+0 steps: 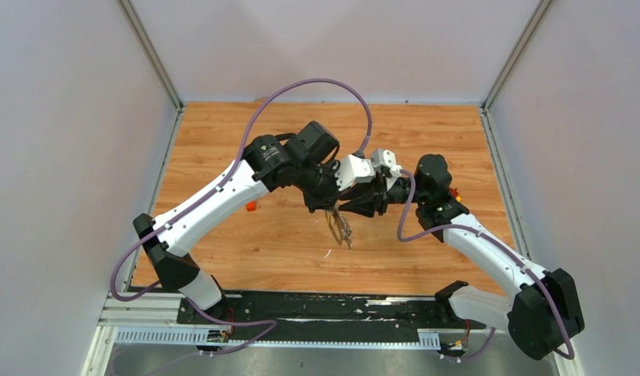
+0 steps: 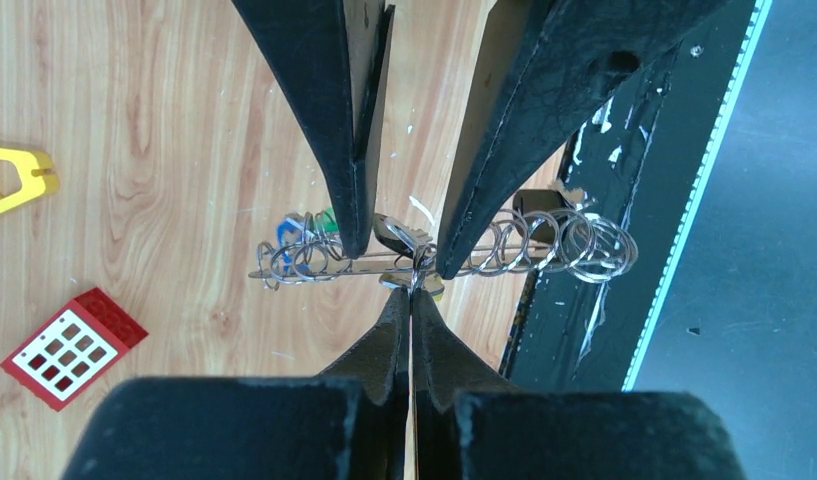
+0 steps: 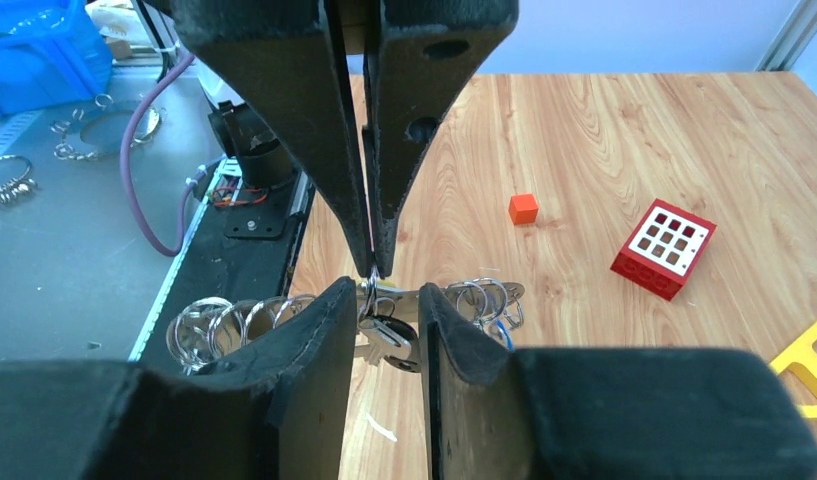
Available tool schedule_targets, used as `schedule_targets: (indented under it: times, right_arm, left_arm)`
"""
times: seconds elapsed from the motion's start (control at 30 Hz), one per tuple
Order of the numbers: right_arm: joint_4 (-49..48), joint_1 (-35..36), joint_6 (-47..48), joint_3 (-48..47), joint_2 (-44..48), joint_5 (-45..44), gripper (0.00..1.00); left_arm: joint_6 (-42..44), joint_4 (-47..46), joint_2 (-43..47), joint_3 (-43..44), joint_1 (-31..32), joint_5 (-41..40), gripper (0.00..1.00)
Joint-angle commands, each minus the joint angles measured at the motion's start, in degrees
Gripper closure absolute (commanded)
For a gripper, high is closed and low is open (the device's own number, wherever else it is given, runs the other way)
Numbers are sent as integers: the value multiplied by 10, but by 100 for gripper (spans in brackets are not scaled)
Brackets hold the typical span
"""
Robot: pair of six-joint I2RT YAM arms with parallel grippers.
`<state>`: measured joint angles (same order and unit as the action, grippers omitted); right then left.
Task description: Put the keys on the keyring
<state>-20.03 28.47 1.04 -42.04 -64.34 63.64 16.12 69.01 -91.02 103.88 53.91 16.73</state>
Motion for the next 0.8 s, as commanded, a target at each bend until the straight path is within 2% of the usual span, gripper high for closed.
schedule_targets:
  times: [0.0,0.43,0.77]
  right_arm:
    - [-50,4,-34,-1,-2,23,71]
    - [-50,8,-34,-3,-11,28,81]
    - [-44,12,-29,-5,-17,27,82]
  left_arm:
    - [-12,-28,24,-2,2,21,100]
    - [-14,-36,31,-8,2,23,100]
    - [-14,-38,32,-8,2,30,100]
